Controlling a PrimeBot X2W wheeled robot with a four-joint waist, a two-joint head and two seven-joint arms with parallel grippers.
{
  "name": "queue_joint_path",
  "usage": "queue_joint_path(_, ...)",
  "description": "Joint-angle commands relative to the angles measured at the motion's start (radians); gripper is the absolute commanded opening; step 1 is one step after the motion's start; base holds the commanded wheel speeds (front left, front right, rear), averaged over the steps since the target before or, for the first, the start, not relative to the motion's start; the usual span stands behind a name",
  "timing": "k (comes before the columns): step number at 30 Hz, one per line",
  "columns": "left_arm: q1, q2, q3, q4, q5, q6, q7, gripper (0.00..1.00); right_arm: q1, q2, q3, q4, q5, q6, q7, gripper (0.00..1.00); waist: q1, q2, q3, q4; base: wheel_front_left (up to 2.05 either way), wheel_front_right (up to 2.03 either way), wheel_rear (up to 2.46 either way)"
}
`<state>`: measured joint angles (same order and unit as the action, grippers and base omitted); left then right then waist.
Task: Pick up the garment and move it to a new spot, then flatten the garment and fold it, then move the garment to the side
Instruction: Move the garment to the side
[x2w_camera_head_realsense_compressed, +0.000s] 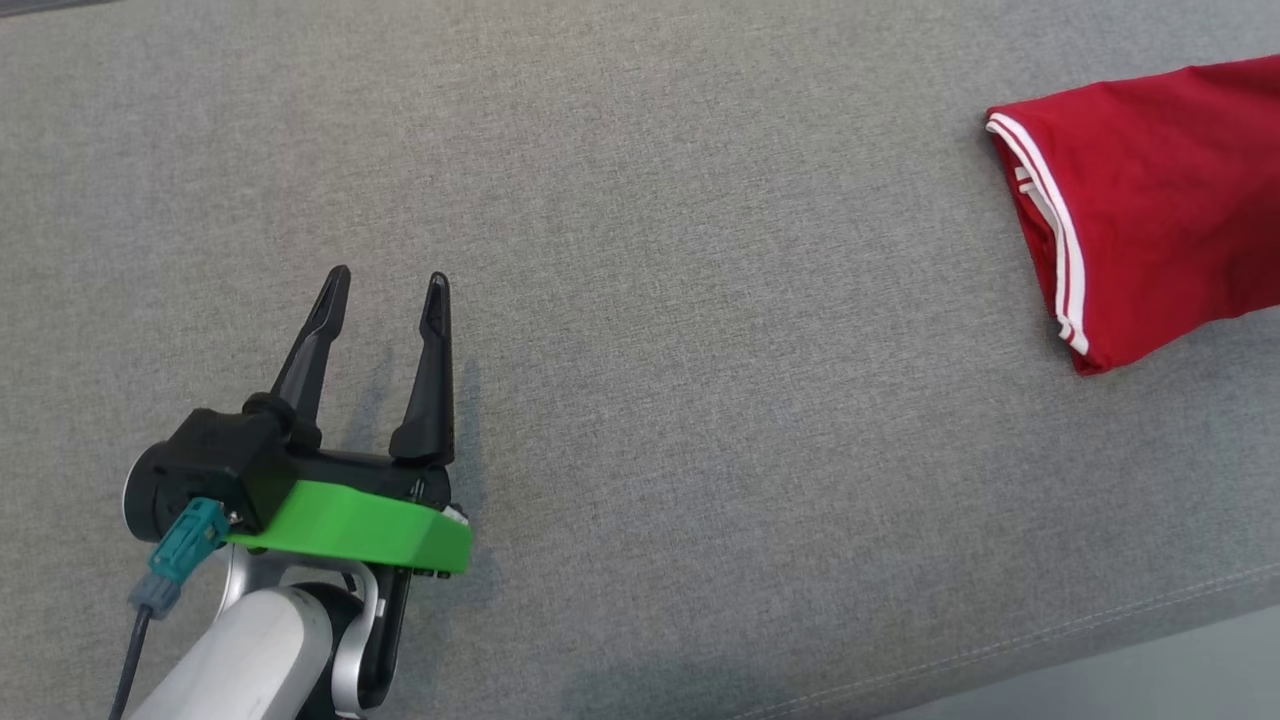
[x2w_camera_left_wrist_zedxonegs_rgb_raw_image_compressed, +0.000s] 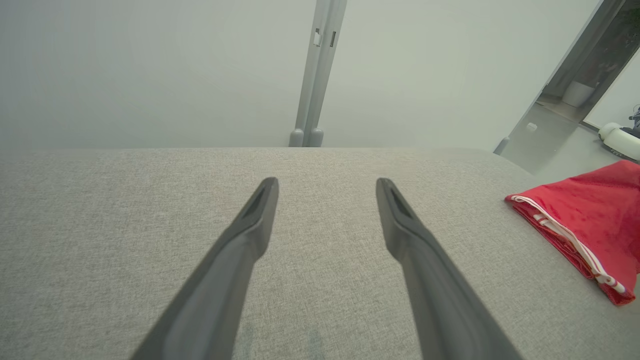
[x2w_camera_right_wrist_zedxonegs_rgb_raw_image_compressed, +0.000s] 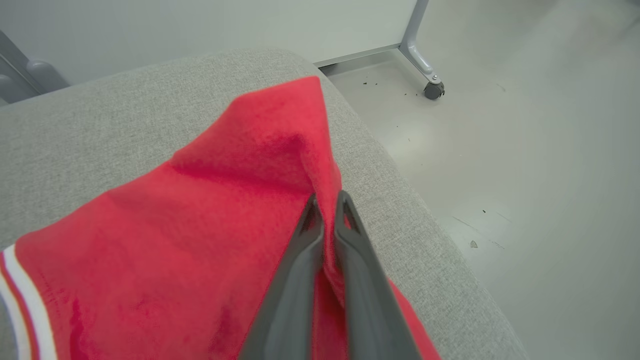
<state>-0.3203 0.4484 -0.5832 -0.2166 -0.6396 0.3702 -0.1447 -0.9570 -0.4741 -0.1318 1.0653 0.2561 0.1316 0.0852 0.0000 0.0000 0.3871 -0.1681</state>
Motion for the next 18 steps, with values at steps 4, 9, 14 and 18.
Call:
queue_joint_path(4, -0.025, 0.011, -0.002, -0.015, 0.015, 0.009, 0.009, 1.00, -0.038, -0.008, -0.040, 0.042, -0.048, -0.002, -0.034, 0.00, 0.0000, 0.0000, 0.037, 0.023, 0.00, 0.00, 0.00)
queue_joint_path(9, -0.036, 0.011, -0.010, -0.021, 0.021, 0.007, 0.015, 1.00, -0.058, -0.028, -0.095, 0.105, -0.147, -0.002, -0.070, 0.00, 0.0000, 0.0000, 0.053, 0.037, 0.00, 0.00, 0.00)
queue_joint_path(14, -0.040, 0.009, -0.012, -0.020, 0.022, 0.011, 0.015, 1.00, -0.067, -0.041, -0.172, 0.139, -0.226, -0.002, -0.114, 1.00, 0.0000, 0.0000, 0.056, 0.044, 0.00, 0.00, 0.00)
queue_joint_path(18, -0.038, 0.007, -0.012, -0.014, 0.019, 0.013, 0.011, 1.00, -0.079, -0.026, -0.219, 0.137, -0.291, -0.002, -0.149, 1.00, 0.0000, 0.0000, 0.052, 0.042, 0.00, 0.00, 0.00)
